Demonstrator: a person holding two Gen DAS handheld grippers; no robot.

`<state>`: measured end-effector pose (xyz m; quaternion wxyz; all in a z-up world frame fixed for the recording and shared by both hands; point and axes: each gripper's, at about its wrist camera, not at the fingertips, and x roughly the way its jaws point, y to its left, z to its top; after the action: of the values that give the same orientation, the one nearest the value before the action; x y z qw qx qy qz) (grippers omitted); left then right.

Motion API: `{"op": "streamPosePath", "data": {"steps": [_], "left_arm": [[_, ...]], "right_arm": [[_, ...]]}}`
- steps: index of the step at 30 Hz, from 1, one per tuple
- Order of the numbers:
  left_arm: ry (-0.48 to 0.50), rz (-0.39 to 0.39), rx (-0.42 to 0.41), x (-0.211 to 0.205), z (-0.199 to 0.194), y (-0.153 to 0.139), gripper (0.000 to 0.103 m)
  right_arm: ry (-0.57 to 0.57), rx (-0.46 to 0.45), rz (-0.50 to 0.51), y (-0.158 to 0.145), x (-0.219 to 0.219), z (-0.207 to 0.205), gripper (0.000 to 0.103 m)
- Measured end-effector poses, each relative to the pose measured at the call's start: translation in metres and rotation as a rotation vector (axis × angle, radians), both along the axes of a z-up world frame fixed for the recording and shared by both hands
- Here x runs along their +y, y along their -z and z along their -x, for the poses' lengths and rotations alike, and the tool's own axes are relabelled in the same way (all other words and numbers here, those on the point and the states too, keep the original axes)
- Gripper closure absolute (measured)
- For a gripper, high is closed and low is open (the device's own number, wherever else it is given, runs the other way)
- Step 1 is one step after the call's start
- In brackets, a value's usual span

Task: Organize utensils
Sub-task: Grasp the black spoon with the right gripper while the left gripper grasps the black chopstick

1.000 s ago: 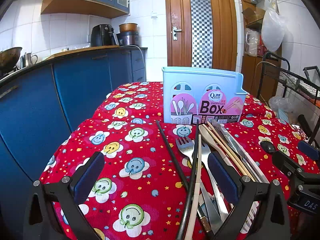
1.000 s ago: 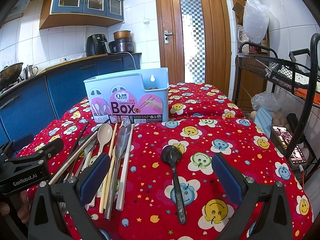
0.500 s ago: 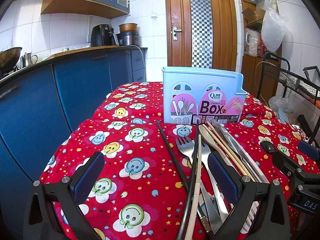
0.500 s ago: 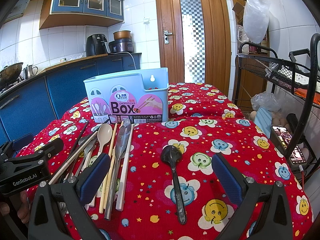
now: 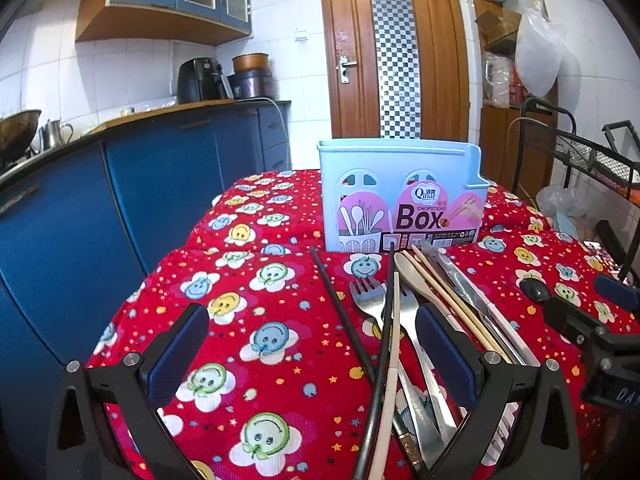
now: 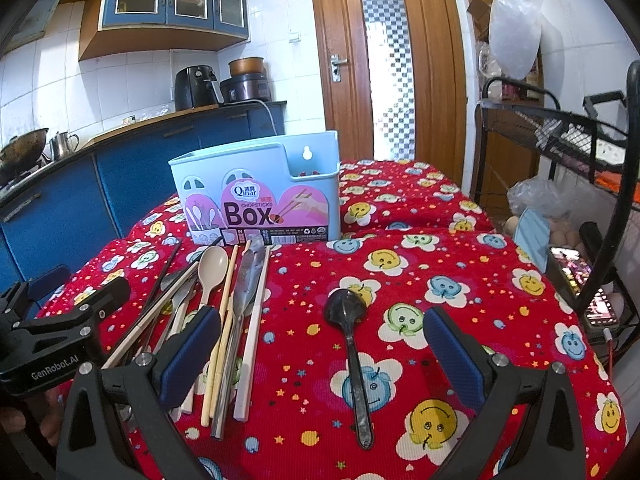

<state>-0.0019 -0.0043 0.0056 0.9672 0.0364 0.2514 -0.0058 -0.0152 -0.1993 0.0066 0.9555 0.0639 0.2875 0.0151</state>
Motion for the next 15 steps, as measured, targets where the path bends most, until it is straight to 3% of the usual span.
{"op": "streamPosePath", "data": {"steps": [11,15], "left_arm": [[0.021,-0.015,0.068,0.016,-0.013,-0.013,0.001],[0.045,-0.017,0.127,0.018,-0.022,-0.012,0.008]], "right_arm": [[-0.070,0.141,0.030,-0.010,-0.026,-0.015,0.000],[-0.126,0.230,0.034,-0.009,-0.029,-0.024,0.011]]}}
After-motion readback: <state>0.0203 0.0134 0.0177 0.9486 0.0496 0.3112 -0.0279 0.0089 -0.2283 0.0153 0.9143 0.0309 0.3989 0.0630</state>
